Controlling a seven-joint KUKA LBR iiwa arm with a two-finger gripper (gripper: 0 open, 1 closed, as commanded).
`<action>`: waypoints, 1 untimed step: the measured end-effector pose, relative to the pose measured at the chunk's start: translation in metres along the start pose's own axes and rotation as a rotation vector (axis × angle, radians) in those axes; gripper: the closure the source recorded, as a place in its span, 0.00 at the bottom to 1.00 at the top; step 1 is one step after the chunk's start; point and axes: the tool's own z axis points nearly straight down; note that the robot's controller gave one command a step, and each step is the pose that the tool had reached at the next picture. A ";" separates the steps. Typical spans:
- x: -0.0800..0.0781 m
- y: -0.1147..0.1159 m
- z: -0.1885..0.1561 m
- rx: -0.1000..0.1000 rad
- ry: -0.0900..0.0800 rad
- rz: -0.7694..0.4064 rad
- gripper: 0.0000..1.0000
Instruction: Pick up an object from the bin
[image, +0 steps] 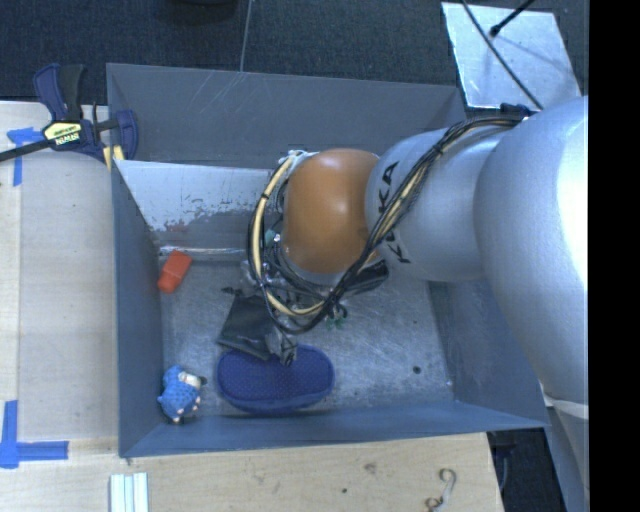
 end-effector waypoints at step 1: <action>-0.002 -0.001 -0.001 0.001 -0.005 0.002 1.00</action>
Offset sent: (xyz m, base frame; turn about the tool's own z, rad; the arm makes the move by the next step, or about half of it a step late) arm 0.0000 0.0000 0.0000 0.0000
